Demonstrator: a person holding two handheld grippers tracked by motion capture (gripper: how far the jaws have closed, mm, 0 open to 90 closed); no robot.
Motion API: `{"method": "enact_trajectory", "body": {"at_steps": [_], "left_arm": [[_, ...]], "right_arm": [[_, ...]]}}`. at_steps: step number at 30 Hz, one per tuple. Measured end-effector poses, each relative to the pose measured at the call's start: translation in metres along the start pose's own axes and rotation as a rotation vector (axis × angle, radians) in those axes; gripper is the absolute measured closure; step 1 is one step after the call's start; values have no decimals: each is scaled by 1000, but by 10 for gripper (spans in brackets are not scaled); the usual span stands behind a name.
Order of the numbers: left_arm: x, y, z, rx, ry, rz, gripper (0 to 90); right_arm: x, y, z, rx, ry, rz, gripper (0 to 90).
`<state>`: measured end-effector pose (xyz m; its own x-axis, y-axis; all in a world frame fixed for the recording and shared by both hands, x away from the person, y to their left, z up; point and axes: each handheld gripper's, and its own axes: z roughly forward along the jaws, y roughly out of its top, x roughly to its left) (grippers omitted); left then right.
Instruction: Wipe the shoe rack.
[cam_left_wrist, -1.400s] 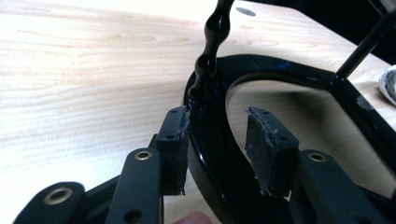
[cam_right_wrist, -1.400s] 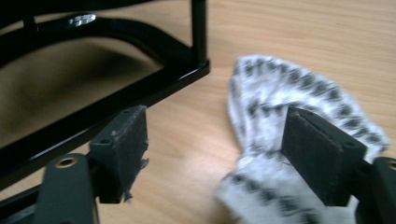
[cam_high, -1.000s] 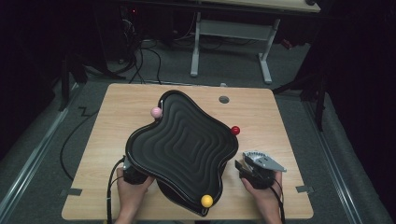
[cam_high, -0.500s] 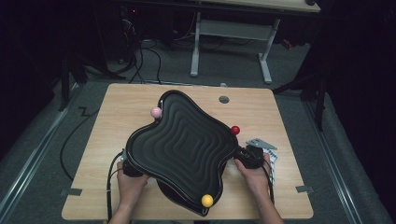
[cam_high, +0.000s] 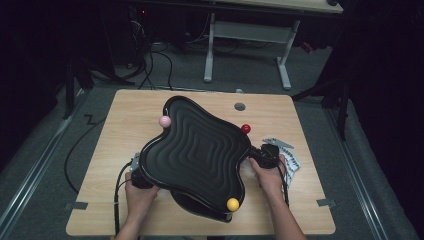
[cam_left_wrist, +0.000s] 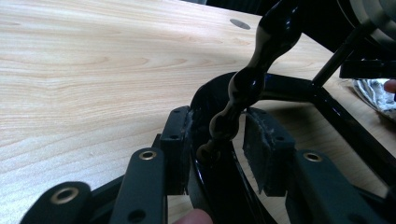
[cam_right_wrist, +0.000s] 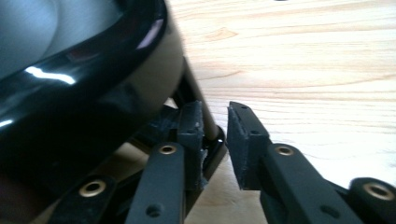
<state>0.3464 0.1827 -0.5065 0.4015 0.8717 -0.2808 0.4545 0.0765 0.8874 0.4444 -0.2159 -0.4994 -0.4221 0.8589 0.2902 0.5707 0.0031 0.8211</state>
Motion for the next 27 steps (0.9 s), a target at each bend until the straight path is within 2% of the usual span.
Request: {"method": "enact_trajectory", "body": {"at_steps": [4, 9, 16, 19, 23, 25, 27], "left_arm": [[1, 0, -1, -7, -9, 12, 608], [0, 1, 0, -21, -21, 23, 600], [1, 9, 8, -35, -38, 43, 588], [1, 12, 12, -49, -56, 51, 605], [1, 15, 15, -59, -72, 64, 634], [2, 17, 15, -59, -86, 66, 660], [3, 18, 16, -61, -101, 68, 676]], "right_arm": [[1, -5, -16, -4, 8, -15, 665], [4, -21, -46, 0, 10, -31, 574], [18, -51, -84, -1, 19, -103, 485], [28, -68, -101, -7, 38, -143, 439], [38, -86, -116, -2, 64, -171, 388], [45, -94, -122, 5, 92, -182, 349], [50, -102, -130, -2, 154, -174, 311]]}}
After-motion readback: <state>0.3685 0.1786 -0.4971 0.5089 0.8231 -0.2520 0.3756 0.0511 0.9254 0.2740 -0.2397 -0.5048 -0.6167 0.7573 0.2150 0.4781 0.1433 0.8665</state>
